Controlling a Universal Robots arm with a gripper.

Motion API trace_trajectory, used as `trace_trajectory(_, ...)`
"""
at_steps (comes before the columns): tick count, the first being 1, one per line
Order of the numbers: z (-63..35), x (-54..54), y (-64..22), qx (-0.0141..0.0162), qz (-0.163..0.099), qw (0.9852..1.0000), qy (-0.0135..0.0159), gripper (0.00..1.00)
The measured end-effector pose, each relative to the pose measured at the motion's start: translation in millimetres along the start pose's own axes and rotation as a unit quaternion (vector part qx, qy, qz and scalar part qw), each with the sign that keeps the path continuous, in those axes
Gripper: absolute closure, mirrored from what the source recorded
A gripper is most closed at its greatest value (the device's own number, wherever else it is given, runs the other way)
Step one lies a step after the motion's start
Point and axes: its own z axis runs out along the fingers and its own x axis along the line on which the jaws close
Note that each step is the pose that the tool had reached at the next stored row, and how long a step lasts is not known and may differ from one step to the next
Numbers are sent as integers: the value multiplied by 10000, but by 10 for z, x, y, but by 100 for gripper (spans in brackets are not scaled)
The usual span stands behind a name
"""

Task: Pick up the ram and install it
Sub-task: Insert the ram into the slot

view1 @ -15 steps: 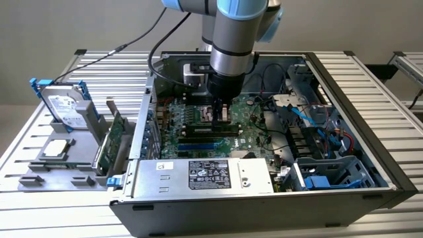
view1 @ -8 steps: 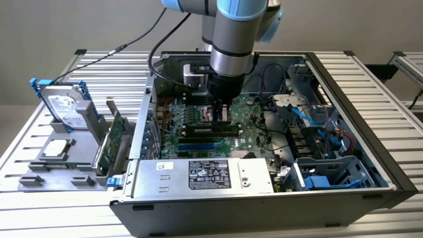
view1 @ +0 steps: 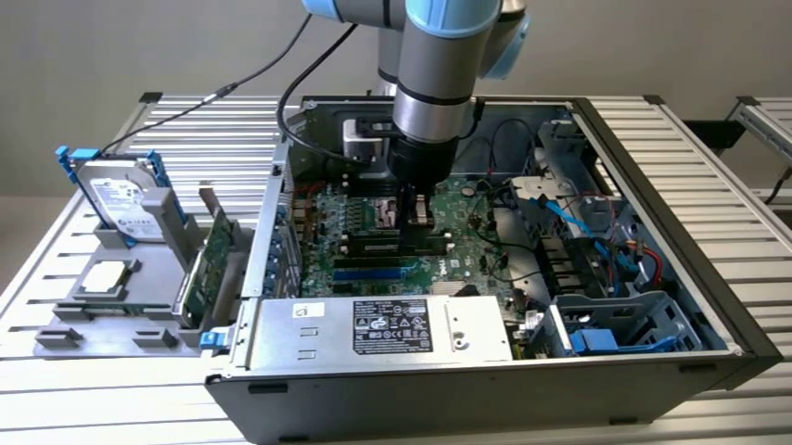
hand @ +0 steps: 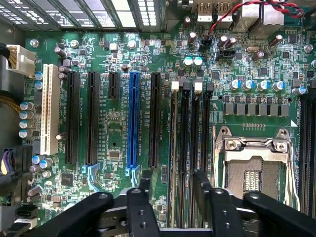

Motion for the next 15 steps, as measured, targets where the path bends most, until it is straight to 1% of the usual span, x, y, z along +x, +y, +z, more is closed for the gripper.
trace_trajectory(3,-68,3,13,0,-1,10000,1,49)
trace_trajectory(6,-158,7,28,0,-1,10000,1,49)
trace_trajectory(9,-176,7,30,0,-1,10000,-1,49)
trace_trajectory(10,-176,7,30,0,-1,10000,-1,51)
trace_trajectory(11,-177,8,30,0,-1,10000,-1,51)
trace_trajectory(12,-177,8,30,0,-1,10000,-1,64)
trace_trajectory(13,-177,8,30,0,-1,10000,0,64)
trace_trajectory(14,-177,8,31,0,-1,10000,0,70)
trace_trajectory(15,-178,8,31,0,-1,10000,0,70)
